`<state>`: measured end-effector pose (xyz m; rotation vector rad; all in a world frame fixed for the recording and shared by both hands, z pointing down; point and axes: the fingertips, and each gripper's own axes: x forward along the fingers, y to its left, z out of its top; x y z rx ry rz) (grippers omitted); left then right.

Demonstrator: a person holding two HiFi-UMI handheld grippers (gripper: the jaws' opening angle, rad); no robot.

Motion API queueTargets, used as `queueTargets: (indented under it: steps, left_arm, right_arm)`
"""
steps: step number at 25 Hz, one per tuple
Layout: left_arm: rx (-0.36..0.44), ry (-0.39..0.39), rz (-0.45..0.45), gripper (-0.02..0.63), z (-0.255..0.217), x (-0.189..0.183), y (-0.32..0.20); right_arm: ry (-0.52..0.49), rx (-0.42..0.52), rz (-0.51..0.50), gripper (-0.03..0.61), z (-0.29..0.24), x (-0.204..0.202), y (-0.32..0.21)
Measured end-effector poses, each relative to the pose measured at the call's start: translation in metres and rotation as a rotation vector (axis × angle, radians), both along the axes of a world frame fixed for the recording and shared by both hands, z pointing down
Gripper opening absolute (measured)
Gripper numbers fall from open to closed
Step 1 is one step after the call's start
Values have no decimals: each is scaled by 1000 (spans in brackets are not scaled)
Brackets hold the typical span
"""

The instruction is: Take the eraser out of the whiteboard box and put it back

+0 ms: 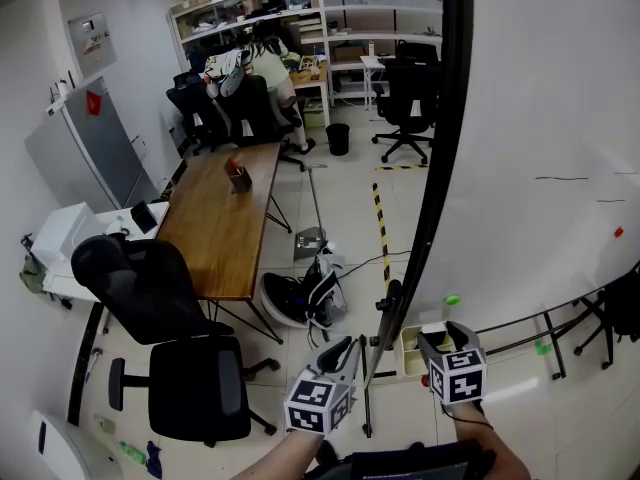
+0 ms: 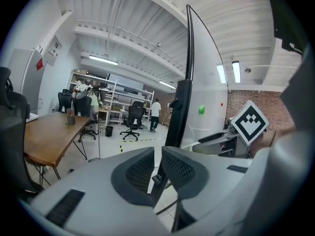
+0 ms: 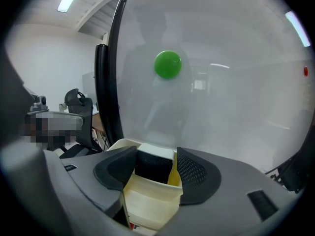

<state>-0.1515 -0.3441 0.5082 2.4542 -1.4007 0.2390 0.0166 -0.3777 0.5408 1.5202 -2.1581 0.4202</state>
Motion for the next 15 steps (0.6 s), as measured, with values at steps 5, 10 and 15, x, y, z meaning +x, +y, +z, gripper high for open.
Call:
queueTargets:
  steps: [5, 10, 15]
  left_arm:
    - [3, 3, 2, 83, -1, -1, 0]
    - [8, 8, 8, 83, -4, 3, 0]
    - [1, 16, 14, 83, -3, 3, 3]
  right_arm:
    - [15, -28, 8, 275, 3, -4, -2]
    - [23, -42, 15, 270, 4, -2, -2]
    - [22, -39, 12, 267, 4, -3, -3]
